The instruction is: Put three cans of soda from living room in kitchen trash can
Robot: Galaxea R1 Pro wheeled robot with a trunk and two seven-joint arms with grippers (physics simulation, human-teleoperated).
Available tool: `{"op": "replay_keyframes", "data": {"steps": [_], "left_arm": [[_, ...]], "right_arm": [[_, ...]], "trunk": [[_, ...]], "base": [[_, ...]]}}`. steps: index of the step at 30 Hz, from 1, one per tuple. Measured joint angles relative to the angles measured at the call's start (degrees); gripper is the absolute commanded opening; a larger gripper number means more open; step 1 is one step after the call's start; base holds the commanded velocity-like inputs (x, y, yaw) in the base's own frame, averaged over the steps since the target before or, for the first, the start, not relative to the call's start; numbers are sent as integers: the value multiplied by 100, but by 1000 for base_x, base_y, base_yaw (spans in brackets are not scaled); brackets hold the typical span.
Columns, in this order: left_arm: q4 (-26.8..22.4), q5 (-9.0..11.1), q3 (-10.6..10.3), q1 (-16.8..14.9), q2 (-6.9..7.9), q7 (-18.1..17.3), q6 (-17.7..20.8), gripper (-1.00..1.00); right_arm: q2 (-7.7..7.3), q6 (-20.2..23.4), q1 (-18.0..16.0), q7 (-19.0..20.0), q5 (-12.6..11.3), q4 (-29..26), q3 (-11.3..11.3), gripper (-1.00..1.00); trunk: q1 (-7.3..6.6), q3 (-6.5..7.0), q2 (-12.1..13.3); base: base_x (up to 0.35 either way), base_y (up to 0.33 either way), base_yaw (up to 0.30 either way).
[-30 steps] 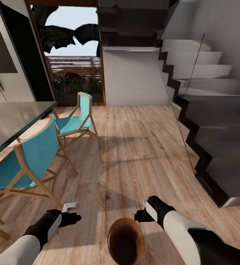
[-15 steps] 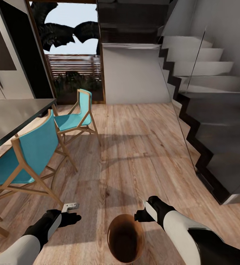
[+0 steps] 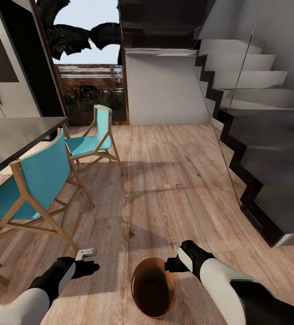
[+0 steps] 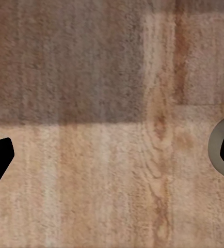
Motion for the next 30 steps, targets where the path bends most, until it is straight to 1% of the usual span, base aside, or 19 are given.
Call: {"op": "replay_keyframes", "data": {"steps": [4,6,9,13,20,30], "left_arm": [[0,0,0,0,0,0,0,100],[-31,9,-64,-66,4,34,64,100],[-30,9,-142,-163,3,35,160,100],[-30,8,-143,-196,3,35,212,100],[-30,8,-143,-196,3,35,212,100],[-29,9,-143,-192,3,35,207,100]], "right_arm": [[-1,0,0,0,0,0,0,100],[56,64,-66,-64,61,-54,-16,100],[58,160,-163,-117,65,-54,-16,100],[58,279,-294,-117,65,-54,-16,100],[58,280,-521,-117,65,-54,-16,100],[59,280,-515,-117,64,-54,-17,100]], "trunk": [[1,-12,-2],[0,-11,-2],[0,-11,-2],[0,-11,-2],[0,-11,-2],[1,-12,-2]], "base": [[0,0,0],[0,0,0],[0,0,0],[0,0,0],[0,0,0],[0,0,0]]}}
